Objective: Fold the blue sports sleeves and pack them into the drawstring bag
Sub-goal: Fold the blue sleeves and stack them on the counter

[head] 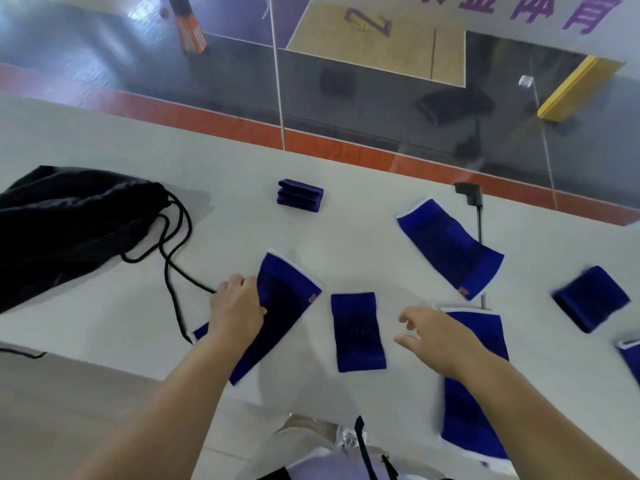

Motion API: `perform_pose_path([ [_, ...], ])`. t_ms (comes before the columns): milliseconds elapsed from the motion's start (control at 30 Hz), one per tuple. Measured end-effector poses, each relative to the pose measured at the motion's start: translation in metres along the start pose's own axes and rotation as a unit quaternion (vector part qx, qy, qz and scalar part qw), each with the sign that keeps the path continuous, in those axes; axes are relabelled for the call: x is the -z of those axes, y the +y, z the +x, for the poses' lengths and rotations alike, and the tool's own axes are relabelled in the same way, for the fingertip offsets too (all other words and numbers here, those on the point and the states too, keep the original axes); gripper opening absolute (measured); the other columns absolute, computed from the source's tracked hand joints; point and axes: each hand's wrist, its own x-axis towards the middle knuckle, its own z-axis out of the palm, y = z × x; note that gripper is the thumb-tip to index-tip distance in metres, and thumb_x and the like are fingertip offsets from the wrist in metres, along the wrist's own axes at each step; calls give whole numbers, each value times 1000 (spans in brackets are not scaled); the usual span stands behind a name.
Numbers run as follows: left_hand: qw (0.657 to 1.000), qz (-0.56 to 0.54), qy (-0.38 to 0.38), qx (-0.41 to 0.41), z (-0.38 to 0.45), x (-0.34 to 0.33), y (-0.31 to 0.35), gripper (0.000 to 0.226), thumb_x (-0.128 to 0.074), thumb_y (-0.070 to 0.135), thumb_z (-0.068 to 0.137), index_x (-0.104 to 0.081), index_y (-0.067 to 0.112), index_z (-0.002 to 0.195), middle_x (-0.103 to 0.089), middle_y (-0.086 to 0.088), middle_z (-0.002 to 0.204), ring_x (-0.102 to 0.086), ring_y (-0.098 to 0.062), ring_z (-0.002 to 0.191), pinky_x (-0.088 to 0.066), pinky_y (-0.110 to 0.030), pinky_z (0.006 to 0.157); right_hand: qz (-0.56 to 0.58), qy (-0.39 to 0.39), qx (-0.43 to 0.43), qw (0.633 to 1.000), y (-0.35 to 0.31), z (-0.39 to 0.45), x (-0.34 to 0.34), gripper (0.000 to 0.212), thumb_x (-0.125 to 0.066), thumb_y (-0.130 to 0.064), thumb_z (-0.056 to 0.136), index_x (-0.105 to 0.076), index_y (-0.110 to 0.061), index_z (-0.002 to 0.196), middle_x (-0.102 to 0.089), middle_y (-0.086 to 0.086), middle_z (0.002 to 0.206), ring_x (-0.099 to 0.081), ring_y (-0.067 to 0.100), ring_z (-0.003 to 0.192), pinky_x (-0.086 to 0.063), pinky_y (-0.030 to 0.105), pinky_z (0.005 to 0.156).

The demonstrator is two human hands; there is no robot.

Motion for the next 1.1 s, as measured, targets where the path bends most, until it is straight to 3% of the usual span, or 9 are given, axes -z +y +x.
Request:
perform_pose_path([
  [167, 989, -147, 33, -11, -21, 9, 19, 15, -47, 26, 96, -51, 15, 105, -56, -3, 96, -53, -23, 79, -43, -36, 66, 31, 12, -11, 999, 23, -21, -6, 39, -54, -42, 92, -50, -25, 126, -60, -5, 123, -59, 12, 105, -49, 30, 88],
  [267, 979, -191, 70, -18, -33, 23, 39, 17, -44, 29, 97, -47, 17, 107, -59, -2, 81, -54, -23, 70, -41, -35, 60, 40, 30, -12, 999, 37, -31, -6, 38, -54, -42, 92, -51, -24, 126, -60, -5, 121, -58, 11, 103, -49, 29, 88],
  [400, 961, -246, 118, -40, -52, 40, 77, 21, -45, 31, 96, -49, 18, 112, -59, -2, 79, -55, -24, 70, -43, -35, 59, 43, 74, -31, 996, 59, -46, -4, 31, -53, -40, 93, -55, -23, 118, -62, -6, 113, -57, 11, 95, -50, 28, 83],
  [567, 952, -278, 86, -93, -74, 28, 124, 6, -49, 28, 96, -48, 25, 100, -55, 12, 79, -52, -8, 70, -41, -23, 57, 72, 115, -94, 986, 102, -68, -13, 31, -54, -39, 92, -54, -23, 119, -62, -4, 114, -55, 11, 91, -50, 28, 80],
  [667, 952, -288, 31, -102, -82, 1, 143, 10, -50, 29, 95, -51, 24, 104, -57, 13, 87, -53, -5, 77, -39, -20, 61, 90, 112, -129, 981, 126, -83, -23, 32, -54, -37, 93, -53, -21, 120, -61, -3, 116, -55, 12, 92, -49, 27, 79],
  [800, 951, -294, -44, -84, -90, -36, 155, 29, -52, 31, 93, -51, 22, 121, -61, 7, 104, -57, -14, 93, -42, -28, 75, 120, 91, -164, 975, 151, -98, -40, 34, -55, -37, 92, -52, -20, 121, -60, -2, 116, -58, 15, 95, -50, 30, 78],
  [900, 948, -300, -81, -72, -94, -54, 159, 31, -54, 28, 92, -50, 19, 121, -61, 6, 107, -58, -17, 99, -46, -34, 86, 153, 75, -178, 969, 162, -103, -50, 37, -58, -35, 90, -51, -17, 122, -58, 1, 121, -58, 18, 96, -48, 31, 79],
  [1100, 950, -290, -105, -59, -88, -62, 168, 34, -56, 28, 91, -50, 19, 124, -62, 2, 113, -59, -19, 105, -48, -42, 94, 183, 75, -161, 967, 165, -100, -55, 36, -61, -33, 89, -52, -15, 120, -54, 2, 116, -55, 11, 76, -46, 29, 74],
])
